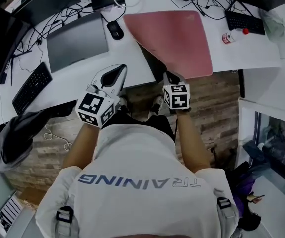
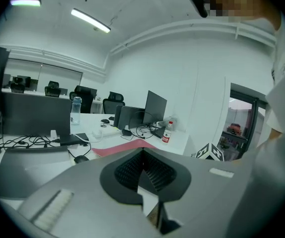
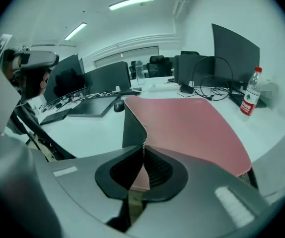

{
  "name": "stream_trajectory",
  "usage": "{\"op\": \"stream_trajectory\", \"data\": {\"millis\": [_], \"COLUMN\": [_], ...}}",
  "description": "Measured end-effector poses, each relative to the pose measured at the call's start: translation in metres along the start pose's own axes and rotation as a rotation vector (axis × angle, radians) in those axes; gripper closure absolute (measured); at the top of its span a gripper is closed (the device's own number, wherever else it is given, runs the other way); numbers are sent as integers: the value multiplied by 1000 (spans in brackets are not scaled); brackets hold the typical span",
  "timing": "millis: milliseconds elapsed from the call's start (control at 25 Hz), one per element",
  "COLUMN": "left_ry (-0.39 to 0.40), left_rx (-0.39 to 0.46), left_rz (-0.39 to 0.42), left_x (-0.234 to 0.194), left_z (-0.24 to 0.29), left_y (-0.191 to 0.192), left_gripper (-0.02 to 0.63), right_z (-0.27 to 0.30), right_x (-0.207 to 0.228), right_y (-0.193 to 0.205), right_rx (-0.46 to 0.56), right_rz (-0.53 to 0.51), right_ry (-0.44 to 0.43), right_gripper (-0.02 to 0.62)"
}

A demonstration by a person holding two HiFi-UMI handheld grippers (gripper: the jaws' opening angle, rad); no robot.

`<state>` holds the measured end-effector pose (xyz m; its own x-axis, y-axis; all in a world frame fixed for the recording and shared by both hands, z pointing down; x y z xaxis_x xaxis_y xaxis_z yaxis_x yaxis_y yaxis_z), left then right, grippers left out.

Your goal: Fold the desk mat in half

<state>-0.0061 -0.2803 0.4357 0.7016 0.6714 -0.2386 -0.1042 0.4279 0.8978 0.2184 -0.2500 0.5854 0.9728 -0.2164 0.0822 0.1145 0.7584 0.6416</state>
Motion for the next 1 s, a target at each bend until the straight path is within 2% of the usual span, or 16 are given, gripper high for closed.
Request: {"op": "stream_trajectory", "data": {"millis": [360, 640, 1000], "left_ry": [51, 67, 81], "left_rx": [-7, -20, -45], "left_rz": [40, 59, 74], "left_x": [42, 71, 106], "left_z": [38, 67, 95], "left_y": [-15, -21, -19], "left_gripper": [606, 606, 606], "right_z": [-19, -26, -29], "right_x": [74, 131, 197], "right_y": [11, 35, 68], "right_rx": [43, 23, -3], "right_rz": [171, 283, 368], "right_ry": [61, 85, 142], "right_gripper": [566, 566, 566]}}
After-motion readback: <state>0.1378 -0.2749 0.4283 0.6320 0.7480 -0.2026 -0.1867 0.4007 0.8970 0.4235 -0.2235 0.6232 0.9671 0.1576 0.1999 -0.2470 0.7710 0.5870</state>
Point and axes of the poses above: the fingertips, and each gripper's own axes: z forward along the fingers, x to its right, y out of its underside, the point moved 6 cm from there along -z, backward along the fingers, and after that the axes turned 2 degrees about -x, right-handed, at the moved point
